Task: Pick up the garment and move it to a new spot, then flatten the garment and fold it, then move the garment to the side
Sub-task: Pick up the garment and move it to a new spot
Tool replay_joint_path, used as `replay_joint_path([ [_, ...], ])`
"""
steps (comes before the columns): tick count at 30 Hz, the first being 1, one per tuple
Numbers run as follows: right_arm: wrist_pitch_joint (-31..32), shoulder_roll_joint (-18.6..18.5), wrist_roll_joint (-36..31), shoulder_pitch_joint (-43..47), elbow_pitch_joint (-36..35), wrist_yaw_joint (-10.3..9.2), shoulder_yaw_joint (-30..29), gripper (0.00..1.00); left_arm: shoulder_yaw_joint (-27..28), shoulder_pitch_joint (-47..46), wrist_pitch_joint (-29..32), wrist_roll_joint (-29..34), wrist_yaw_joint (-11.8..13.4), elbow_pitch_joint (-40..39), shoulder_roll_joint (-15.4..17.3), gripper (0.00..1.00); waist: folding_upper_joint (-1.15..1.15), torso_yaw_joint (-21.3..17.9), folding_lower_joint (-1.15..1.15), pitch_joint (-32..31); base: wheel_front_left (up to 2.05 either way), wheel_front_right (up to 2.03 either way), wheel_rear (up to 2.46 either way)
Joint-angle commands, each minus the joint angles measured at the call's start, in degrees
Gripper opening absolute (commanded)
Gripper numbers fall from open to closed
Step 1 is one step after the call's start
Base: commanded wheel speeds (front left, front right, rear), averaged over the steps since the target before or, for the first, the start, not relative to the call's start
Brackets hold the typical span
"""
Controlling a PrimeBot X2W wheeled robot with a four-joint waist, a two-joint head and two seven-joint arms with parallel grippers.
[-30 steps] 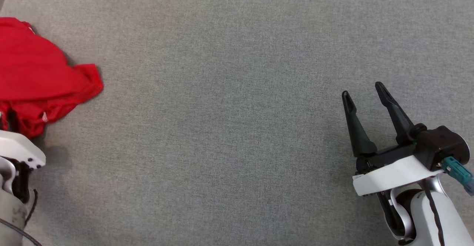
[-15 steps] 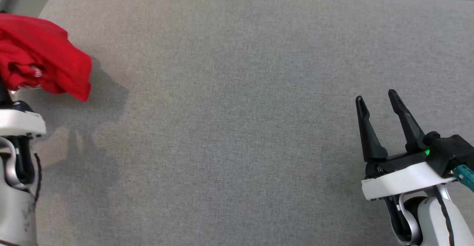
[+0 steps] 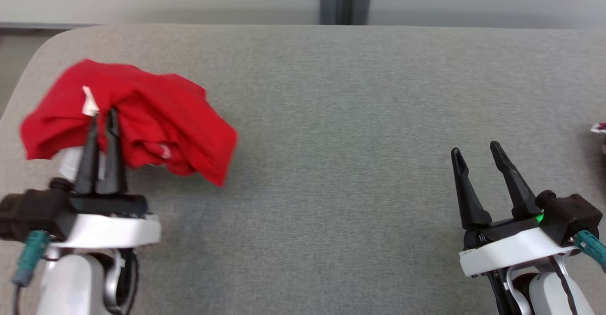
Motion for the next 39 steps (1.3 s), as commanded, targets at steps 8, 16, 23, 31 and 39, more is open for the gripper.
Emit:
replay_joint_path([
  [8, -1.72, -0.40, 2.07, 0.18, 0.82, 0.01, 1.81, 1.00, -8.05, 4.16, 4.17, 2.27, -2.00, -4.87, -1.20, 0.00, 0.00, -8.33, 0.00, -0.82, 0.00, 0.00, 0.00],
  [16, -3.67, -0.37, 4.40, -0.71, 2.26, 0.01, 3.27, 1.00, -13.59, 2.58, 6.77, 3.29, -3.48, -0.64, -0.64, 0.00, 0.00, -18.54, 0.00, 2.29, 0.00, 0.00, 0.00],
  [23, -5.41, -0.35, 6.62, -1.04, 3.82, 0.01, 3.46, 1.00, -18.85, 0.11, 7.53, 3.72, -4.37, 2.09, -0.76, 0.00, 0.00, -25.30, 0.00, 4.92, 0.00, 0.00, 0.00],
  [31, -6.68, -0.32, 8.51, -1.45, 5.38, 0.01, 3.82, 1.00, -26.71, -3.99, 8.69, 0.62, -4.95, 6.81, -1.57, 0.00, 0.00, -29.62, 0.00, 6.68, 0.00, 0.00, 0.00],
  [39, -6.78, -0.37, 7.65, -1.46, 5.16, 0.01, 1.76, 1.00, -29.18, -4.97, 6.41, -2.38, -4.98, 8.54, -2.34, 1.00, 0.00, -25.91, 0.00, 5.98, 0.00, 0.00, 0.00],
])
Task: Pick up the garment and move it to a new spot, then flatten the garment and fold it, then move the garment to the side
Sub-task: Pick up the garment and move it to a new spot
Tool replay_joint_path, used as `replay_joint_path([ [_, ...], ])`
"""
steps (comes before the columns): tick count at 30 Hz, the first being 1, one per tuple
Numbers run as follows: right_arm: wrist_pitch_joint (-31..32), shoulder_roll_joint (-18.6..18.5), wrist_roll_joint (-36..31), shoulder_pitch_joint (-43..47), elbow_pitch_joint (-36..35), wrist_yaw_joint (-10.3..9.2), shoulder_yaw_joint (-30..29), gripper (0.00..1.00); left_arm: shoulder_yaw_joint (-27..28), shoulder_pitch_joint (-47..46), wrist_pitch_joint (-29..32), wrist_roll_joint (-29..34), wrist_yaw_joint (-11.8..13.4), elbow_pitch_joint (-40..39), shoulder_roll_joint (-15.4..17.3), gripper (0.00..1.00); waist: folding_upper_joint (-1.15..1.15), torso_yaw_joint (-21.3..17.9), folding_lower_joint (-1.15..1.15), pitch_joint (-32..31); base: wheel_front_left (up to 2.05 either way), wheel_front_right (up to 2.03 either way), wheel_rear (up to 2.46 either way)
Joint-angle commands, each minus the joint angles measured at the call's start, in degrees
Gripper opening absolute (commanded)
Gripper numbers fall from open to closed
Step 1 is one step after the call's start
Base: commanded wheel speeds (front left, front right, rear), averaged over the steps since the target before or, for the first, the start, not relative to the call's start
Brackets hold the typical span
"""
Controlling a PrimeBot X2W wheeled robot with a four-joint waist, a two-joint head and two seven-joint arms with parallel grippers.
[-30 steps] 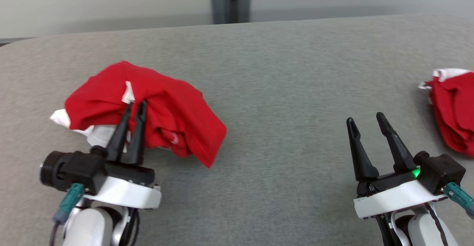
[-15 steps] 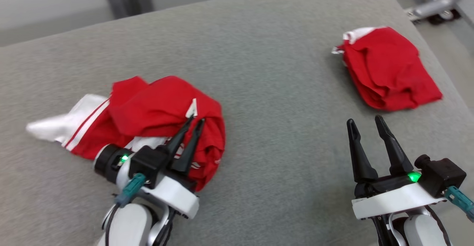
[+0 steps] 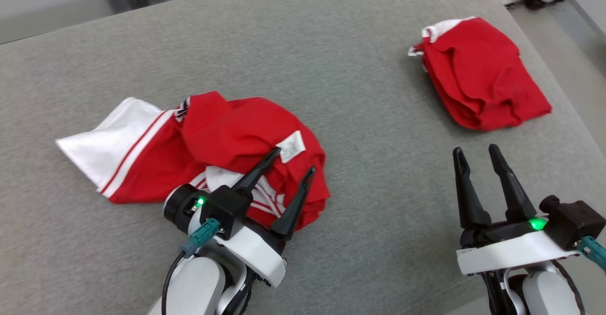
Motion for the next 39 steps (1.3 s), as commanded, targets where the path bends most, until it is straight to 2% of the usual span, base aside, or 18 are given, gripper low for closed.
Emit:
replay_joint_path([
  [1, -0.35, -0.33, -0.65, -0.49, -0.22, 0.01, -0.42, 1.00, 0.08, -0.73, -0.79, 0.10, -0.09, -0.47, 0.73, 1.00, 0.00, 2.06, 0.00, -0.75, 0.00, 0.00, 0.00],
  [3, -0.36, -0.33, -1.39, -0.68, -0.62, 0.01, -1.07, 1.00, 0.49, -0.37, -1.74, -0.91, 0.09, -1.04, 0.56, 1.00, 0.00, 4.02, 0.00, -1.27, 0.00, 0.00, 0.00],
  [9, -0.32, -0.34, -3.88, -1.44, -0.76, 0.01, -1.46, 1.00, 4.44, 0.13, -3.47, -1.81, 3.59, -2.97, 1.59, 1.00, 0.00, 9.76, 0.00, -2.65, 0.00, 0.00, 0.00],
  [19, 1.34, -0.36, -7.27, -1.15, -0.10, 0.01, -1.16, 1.00, 13.56, 2.08, -5.15, -4.03, 8.40, -3.68, 6.46, 1.00, 0.00, 16.63, 0.00, -5.78, 0.00, 0.00, 0.00],
  [29, 3.38, -0.37, -9.61, 1.40, -0.73, 0.01, -1.97, 1.00, 17.33, 8.20, -5.05, -4.87, 11.15, -6.45, 9.48, 1.00, 0.00, 18.60, 0.00, -9.46, 0.00, 0.00, 0.00],
  [39, 5.80, -0.37, -10.39, 7.03, -3.98, 0.01, -4.26, 1.00, 16.82, 15.92, -1.99, -5.27, 13.57, -12.39, 9.46, 1.00, 0.00, 18.71, 0.00, -13.02, 0.00, 0.00, 0.00],
])
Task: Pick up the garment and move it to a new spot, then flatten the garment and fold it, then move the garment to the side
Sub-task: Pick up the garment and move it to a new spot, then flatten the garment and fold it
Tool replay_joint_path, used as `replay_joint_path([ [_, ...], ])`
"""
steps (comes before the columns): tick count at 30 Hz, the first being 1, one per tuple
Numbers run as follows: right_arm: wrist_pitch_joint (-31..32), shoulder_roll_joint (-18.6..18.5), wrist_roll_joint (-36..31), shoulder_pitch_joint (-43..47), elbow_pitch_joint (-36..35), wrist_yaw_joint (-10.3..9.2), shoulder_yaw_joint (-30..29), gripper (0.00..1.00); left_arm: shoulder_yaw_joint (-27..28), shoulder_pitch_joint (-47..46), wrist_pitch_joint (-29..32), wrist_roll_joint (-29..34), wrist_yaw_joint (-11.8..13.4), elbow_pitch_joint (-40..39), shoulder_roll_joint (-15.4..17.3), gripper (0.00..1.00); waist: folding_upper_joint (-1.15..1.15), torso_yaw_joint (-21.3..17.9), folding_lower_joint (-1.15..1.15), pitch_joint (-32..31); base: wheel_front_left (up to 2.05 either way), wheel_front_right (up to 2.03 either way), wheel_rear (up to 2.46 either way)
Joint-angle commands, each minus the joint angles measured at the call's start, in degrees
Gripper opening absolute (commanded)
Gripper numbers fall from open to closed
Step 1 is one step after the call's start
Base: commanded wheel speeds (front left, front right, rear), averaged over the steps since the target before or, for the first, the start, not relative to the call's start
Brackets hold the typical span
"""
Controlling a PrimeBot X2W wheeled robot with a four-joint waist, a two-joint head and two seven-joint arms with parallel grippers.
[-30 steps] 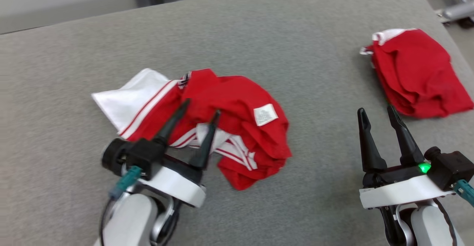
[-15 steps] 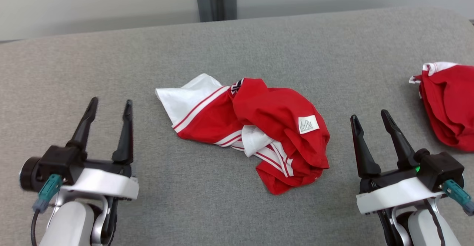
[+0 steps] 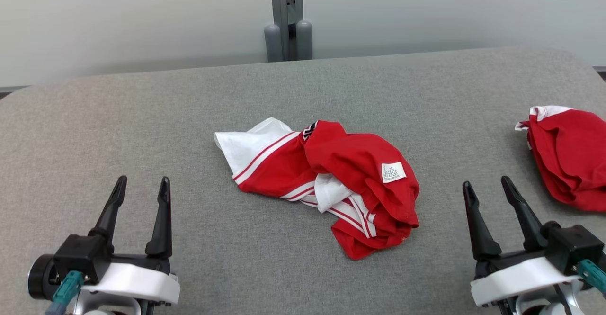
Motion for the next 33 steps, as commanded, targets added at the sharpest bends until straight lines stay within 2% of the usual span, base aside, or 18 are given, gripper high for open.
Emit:
replay_joint_path([
  [1, 0.37, -0.43, -0.22, 0.65, -0.34, 0.01, -0.28, 1.00, 0.09, 0.41, 0.20, -0.06, 0.16, -0.46, 0.48, 1.00, 0.00, -0.03, 0.00, -0.23, 0.00, 0.00, 0.00],
  [12, 2.01, -0.41, 0.23, 3.02, -2.84, 0.01, -0.92, 1.00, -0.79, 1.70, 1.67, 0.28, 1.01, -2.46, 0.78, 1.00, 0.00, -0.58, 0.00, -1.17, 0.00, 0.00, 0.00],
  [33, 1.90, -0.41, 1.17, 3.14, -2.63, 0.01, -0.21, 1.00, -1.75, 2.13, 2.87, 0.65, 2.44, -2.53, 1.17, 1.00, 0.00, -0.54, 0.00, -2.62, 0.00, 0.00, 0.00],
])
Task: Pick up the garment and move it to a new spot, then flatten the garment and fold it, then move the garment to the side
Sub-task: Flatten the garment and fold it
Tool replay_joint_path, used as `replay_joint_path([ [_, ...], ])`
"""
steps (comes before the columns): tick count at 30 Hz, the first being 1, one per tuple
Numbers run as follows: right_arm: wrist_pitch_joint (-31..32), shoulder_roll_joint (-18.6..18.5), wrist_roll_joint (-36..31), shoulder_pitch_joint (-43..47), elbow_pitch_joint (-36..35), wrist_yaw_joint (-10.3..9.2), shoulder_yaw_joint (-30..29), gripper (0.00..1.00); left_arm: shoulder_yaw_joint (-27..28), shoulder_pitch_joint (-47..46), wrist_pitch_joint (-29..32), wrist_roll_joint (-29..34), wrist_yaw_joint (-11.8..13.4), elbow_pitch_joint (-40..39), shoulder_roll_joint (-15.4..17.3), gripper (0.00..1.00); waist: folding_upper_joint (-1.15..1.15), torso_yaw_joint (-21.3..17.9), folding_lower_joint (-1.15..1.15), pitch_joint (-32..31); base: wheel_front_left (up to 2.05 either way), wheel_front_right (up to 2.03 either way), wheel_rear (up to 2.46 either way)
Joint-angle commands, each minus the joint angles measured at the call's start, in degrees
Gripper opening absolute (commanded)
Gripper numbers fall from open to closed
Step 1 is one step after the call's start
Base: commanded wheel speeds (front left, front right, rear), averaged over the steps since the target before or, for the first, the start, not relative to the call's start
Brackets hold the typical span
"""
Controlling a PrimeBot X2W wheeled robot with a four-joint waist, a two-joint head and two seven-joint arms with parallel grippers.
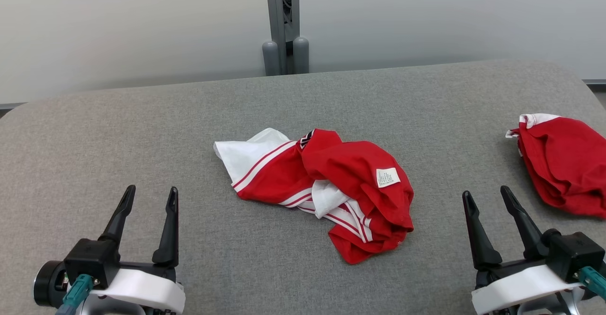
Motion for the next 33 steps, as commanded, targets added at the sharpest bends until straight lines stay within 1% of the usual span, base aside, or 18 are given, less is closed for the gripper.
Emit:
replay_joint_path([
  [1, -0.27, -0.39, 0.39, 0.41, -0.07, 0.01, 0.00, 1.00, -0.02, 0.11, 0.03, 0.57, 0.36, -0.13, 0.17, 1.00, 0.00, 0.07, 0.00, 0.01, 0.00, 0.00, 0.00],
  [11, -0.35, -0.38, 0.52, 0.30, 0.54, 0.01, 0.55, 1.00, -0.73, -0.86, 0.70, 0.61, 0.71, -0.73, 0.51, 1.00, 0.00, 0.99, 0.00, 0.20, 0.00, 0.00, 0.00],
  [14, 0.95, -0.36, -0.87, -1.24, 0.59, 0.01, 2.06, 1.00, -1.11, -1.76, 0.59, 0.62, 0.37, -0.86, 0.39, 1.00, 0.00, 2.06, 0.00, 0.68, 0.00, 0.00, 0.00],
  [18, 5.08, -0.63, -3.45, -4.30, 1.79, 0.01, 6.38, 1.00, -1.55, -2.73, -0.01, 0.27, 0.05, -0.56, -0.20, 1.00, 0.00, 4.25, 0.00, 1.64, 0.00, 0.00, 0.00],
  [25, 13.68, -4.72, -4.39, -14.14, 5.82, 0.00, 13.99, 1.00, -2.43, -4.60, -1.69, -0.60, -0.68, 1.17, -1.34, 1.00, 0.00, 8.75, 0.00, 5.08, 0.00, 0.00, 0.00],
  [30, 16.46, -8.06, -5.00, -21.39, 9.59, 0.00, 18.08, 1.00, -3.14, -6.20, -3.64, -1.02, -1.71, 3.12, -2.45, 1.00, 0.00, 11.52, 0.00, 7.93, 0.00, 0.00, 0.00],
  [33, 18.00, -9.50, -6.20, -24.54, 12.43, 0.00, 19.94, 1.00, -3.34, -7.21, -4.63, -1.17, -2.21, 4.47, -2.74, 1.00, 0.00, 12.31, 0.00, 9.43, 0.00, 0.00, 0.00],
])
